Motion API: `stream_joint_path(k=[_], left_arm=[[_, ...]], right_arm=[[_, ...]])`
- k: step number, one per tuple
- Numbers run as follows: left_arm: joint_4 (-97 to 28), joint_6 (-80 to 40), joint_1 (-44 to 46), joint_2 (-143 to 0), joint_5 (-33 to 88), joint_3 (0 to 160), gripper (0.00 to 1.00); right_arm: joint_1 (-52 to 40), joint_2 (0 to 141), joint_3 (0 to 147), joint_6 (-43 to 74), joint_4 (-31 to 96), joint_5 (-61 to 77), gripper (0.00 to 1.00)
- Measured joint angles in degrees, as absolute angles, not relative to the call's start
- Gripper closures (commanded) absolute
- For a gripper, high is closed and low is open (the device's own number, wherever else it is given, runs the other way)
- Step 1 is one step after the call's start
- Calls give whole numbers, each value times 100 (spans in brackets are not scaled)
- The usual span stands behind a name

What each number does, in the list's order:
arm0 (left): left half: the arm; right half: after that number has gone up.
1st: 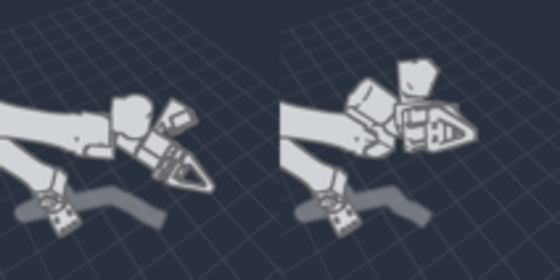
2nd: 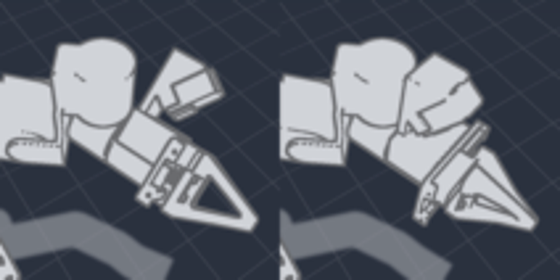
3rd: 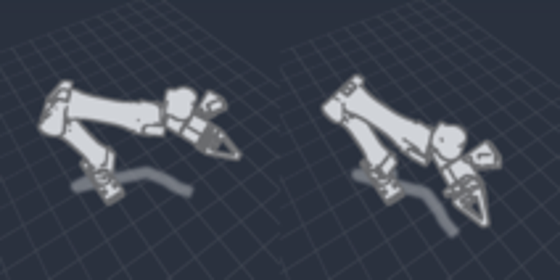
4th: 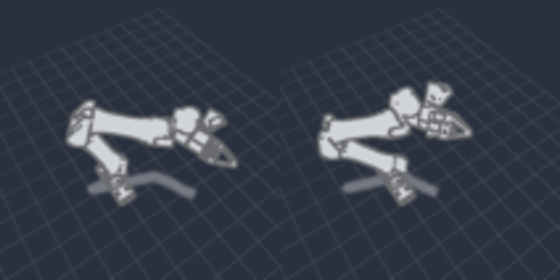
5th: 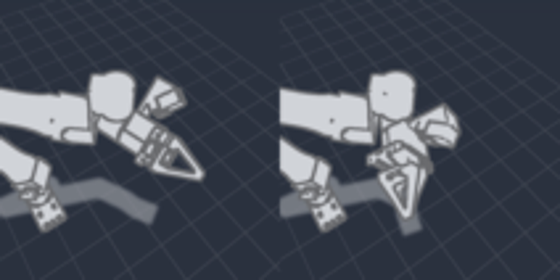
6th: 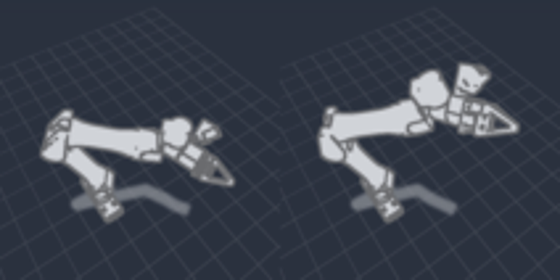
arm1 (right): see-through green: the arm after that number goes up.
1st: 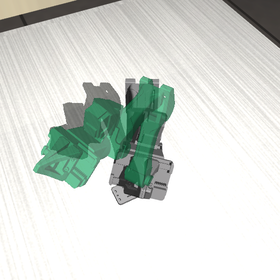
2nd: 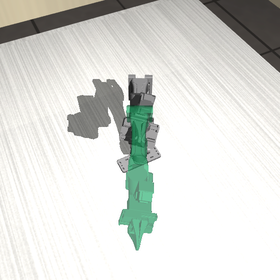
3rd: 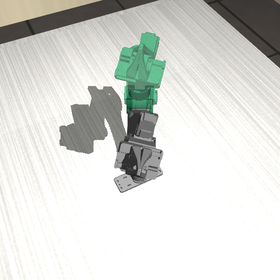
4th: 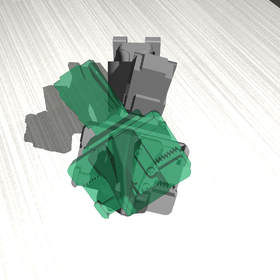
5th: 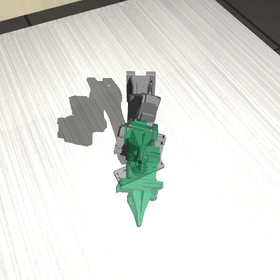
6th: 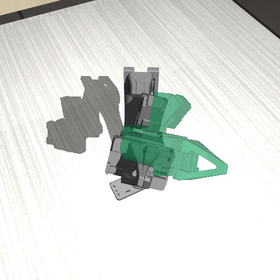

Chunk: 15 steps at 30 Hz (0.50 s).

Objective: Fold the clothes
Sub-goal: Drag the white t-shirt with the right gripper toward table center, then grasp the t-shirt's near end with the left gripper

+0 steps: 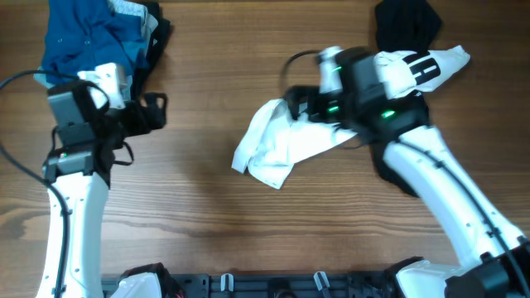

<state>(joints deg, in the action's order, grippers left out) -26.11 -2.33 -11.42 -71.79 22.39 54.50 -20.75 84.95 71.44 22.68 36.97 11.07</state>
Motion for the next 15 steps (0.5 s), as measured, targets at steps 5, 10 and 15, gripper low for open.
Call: stream_joint_path(k=[5, 10, 15], left_arm=[[-2646, -231, -419, -7238, 2311, 5450, 4], [-2449, -231, 515, -7741, 2366, 5452, 2], [-2392, -224, 1323, -8409, 2370, 5452, 11]], right_arm=[[-1015, 8495, 7146, 1942, 4165, 1083, 0], [-537, 8497, 7148, 1761, 4692, 888, 0], [-71, 8617, 7148, 1763, 5070, 565, 0]])
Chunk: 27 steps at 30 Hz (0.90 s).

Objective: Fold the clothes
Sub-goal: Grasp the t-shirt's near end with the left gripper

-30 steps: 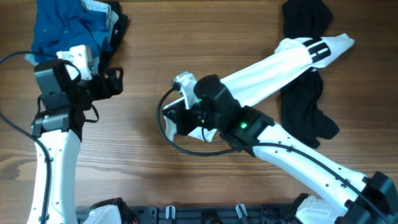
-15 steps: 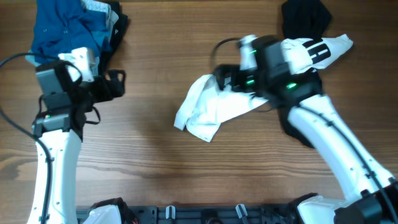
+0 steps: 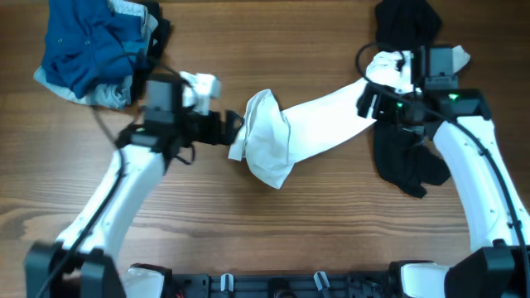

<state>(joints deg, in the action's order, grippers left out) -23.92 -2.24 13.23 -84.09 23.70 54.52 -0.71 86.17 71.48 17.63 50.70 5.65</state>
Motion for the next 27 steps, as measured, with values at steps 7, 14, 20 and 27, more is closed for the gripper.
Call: stream_joint_path(k=[7, 14, 20, 27], left_arm=[[-2379, -93, 2480, -8768, 2196, 5457, 21], [-2862, 102, 3415, -8807, 1817, 5463, 34], [-3083, 384, 4195, -8952, 926, 5468, 35], [-3085, 473, 4445, -9413, 355, 5468, 39]], right_arm=[[475, 9284, 7057, 1763, 4807, 401, 0], [589, 9732, 7028, 1763, 4602, 414, 0], [589, 9734, 7026, 1761, 4475, 427, 0], [589, 9734, 7026, 1763, 4445, 445, 0]])
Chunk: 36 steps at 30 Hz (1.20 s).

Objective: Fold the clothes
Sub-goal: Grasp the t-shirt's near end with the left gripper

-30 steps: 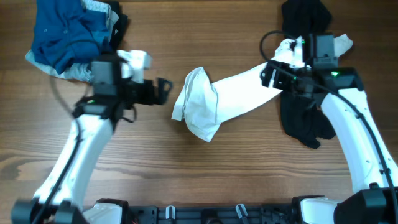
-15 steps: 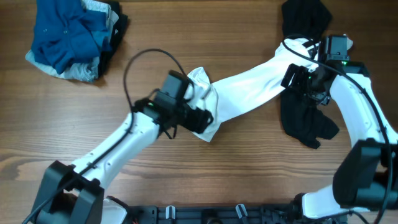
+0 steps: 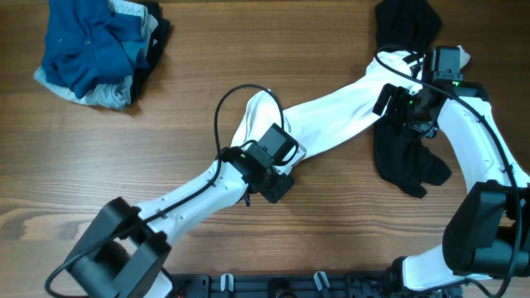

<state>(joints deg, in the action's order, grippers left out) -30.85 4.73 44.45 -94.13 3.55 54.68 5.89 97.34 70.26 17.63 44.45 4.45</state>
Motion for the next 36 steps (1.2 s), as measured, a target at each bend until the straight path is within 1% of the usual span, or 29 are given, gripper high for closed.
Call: stream_joint_path(k=[5, 12, 14, 17, 22, 24, 27, 28, 29, 32, 36], left_arm=[[-2989, 534, 4458, -9660, -56, 5468, 37], [-2775, 694, 4458, -9870, -228, 5468, 35], [-2613, 733, 4458, -9929, -235, 5468, 37], [-2477, 856, 4458, -9998, -217, 5468, 42], [-2467, 982, 4464, -10051, -113, 5470, 48], [-2556, 1024, 4486, -10053, -80, 5478, 48], [-2742, 1037, 4501, -10053, -54, 5489, 40], [-2777, 1048, 4508, -10053, -51, 5489, 35], [-2779, 1052, 4512, -10053, -45, 5489, 34], [-2685, 1070, 4554, -10053, -32, 5494, 31], [-2674, 1090, 4626, -10053, -12, 5502, 32]], right_arm=[[589, 9734, 7026, 1763, 4412, 445, 0], [589, 9734, 7026, 1763, 4410, 445, 0], [589, 9734, 7026, 1763, 4410, 447, 0], [589, 9734, 7026, 1763, 4410, 447, 0], [589, 9734, 7026, 1763, 4412, 447, 0], [589, 9734, 7026, 1763, 4407, 445, 0], [589, 9734, 7026, 1763, 4372, 447, 0], [589, 9734, 7026, 1761, 4355, 445, 0], [589, 9734, 7026, 1763, 4357, 445, 0], [589, 9734, 7026, 1761, 4357, 445, 1], [589, 9732, 7026, 1763, 4357, 447, 0]])
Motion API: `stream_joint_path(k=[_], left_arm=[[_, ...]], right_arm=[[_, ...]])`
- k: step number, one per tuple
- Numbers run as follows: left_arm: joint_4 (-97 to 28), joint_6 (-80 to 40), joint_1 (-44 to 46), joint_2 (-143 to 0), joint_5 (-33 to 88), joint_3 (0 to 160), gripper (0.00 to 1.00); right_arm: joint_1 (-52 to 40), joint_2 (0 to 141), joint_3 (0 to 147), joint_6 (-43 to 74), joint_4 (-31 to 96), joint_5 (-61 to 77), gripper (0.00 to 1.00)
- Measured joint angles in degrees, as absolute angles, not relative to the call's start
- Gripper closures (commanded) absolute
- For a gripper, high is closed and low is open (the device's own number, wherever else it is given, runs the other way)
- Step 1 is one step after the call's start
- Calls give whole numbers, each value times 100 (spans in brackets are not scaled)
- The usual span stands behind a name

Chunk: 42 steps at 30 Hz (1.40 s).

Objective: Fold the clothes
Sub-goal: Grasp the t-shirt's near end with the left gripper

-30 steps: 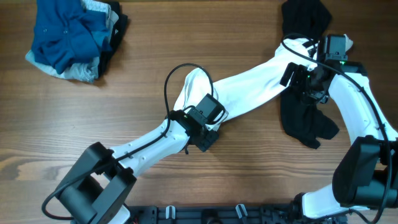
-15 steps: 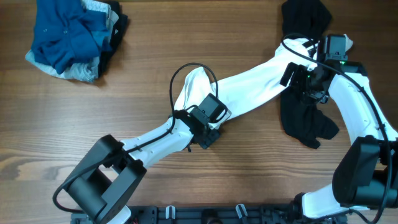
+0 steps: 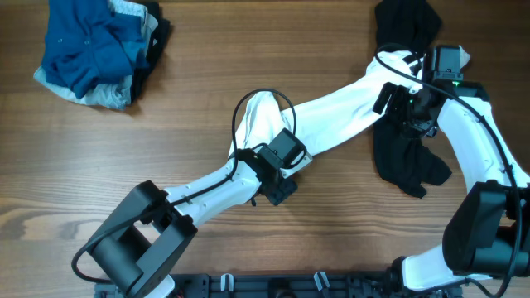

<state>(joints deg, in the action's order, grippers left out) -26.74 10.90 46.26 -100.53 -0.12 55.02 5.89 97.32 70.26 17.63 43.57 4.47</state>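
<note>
A white garment (image 3: 331, 116) lies stretched across the table, from a bunched left end (image 3: 261, 124) to the right edge. My left gripper (image 3: 280, 187) sits at the lower edge of the bunched end. The wrist covers its fingers, so its state does not show. My right gripper (image 3: 387, 98) is at the garment's right end, seemingly shut on the cloth there.
A pile of blue clothes (image 3: 87, 45) lies at the back left. One black garment (image 3: 407, 161) lies under my right arm, and another dark one (image 3: 406, 23) sits at the back right. The wooden table (image 3: 124, 165) shows between them.
My left wrist has shifted slightly to the right along the garment's bunched end and its cable loop has moved. The right arm and the garment's right end have not moved.
First the white garment lay crumpled mid-table under my right gripper, with my left gripper by the blue pile. Then it lay stretched rightward, the right gripper at its right end and the left at its left end. Later the left gripper was at the lower left edge, where it remains.
</note>
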Motion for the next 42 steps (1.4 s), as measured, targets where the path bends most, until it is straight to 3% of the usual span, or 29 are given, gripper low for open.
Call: stream_joint_path(k=[3, 5, 6, 8, 15, 22, 28, 29, 30, 31, 32, 36, 37, 38, 39, 40, 41, 42], left_arm=[[-2637, 1090, 4639, -10055, -12, 5505, 36], [-2620, 1087, 4639, -10055, -12, 5505, 45], [-2611, 1096, 4639, -10057, -12, 5505, 59], [-2609, 1125, 4639, -10057, -12, 5505, 73], [-2528, 1166, 4637, -10169, -12, 5505, 96], [-2550, 1170, 4633, -10235, -12, 5546, 86], [-2604, 1127, 4633, -10237, -14, 5559, 66], [-2606, 1144, 4633, -10237, -14, 5559, 57], [-2611, 1140, 4633, -10237, -14, 5561, 39], [-2611, 1125, 4624, -10239, -12, 5564, 12], [-2620, 1120, 4622, -10241, -14, 5564, 0], [-2659, 1017, 4617, -10243, -12, 5564, 0], [-2659, 1020, 4611, -10243, -12, 5564, 13], [-2659, 1022, 4611, -10243, -12, 5564, 51], [-2659, 1017, 4602, -10243, -12, 5564, 66], [-2659, 1028, 4591, -10243, -12, 5564, 70], [-2657, 1031, 4576, -10245, -12, 5564, 66], [-2652, 1041, 4539, -10248, -14, 5564, 43]], right_arm=[[589, 9734, 7026, 1763, 4357, 445, 0], [589, 9734, 7026, 1763, 4351, 445, 0], [589, 9734, 7026, 1761, 4342, 445, 0], [589, 9734, 7026, 1761, 4340, 445, 0], [589, 9734, 7026, 1743, 4338, 447, 0], [589, 9734, 7026, 1743, 4338, 447, 0], [589, 9734, 7026, 1721, 4338, 447, 0], [589, 9734, 7026, 1704, 4338, 447, 0], [589, 9734, 7026, 1678, 4338, 447, 0], [589, 9732, 7026, 1653, 4338, 445, 0], [589, 9732, 7026, 1636, 4338, 445, 0], [589, 9734, 7026, 1614, 4338, 445, 0], [589, 9734, 7024, 1614, 4338, 445, 0], [589, 9734, 7026, 1614, 4338, 445, 0], [589, 9732, 7026, 1614, 4338, 445, 0], [589, 9734, 7024, 1614, 4338, 445, 0], [589, 9732, 7026, 1614, 4338, 445, 0], [589, 9732, 7026, 1614, 4338, 445, 0]])
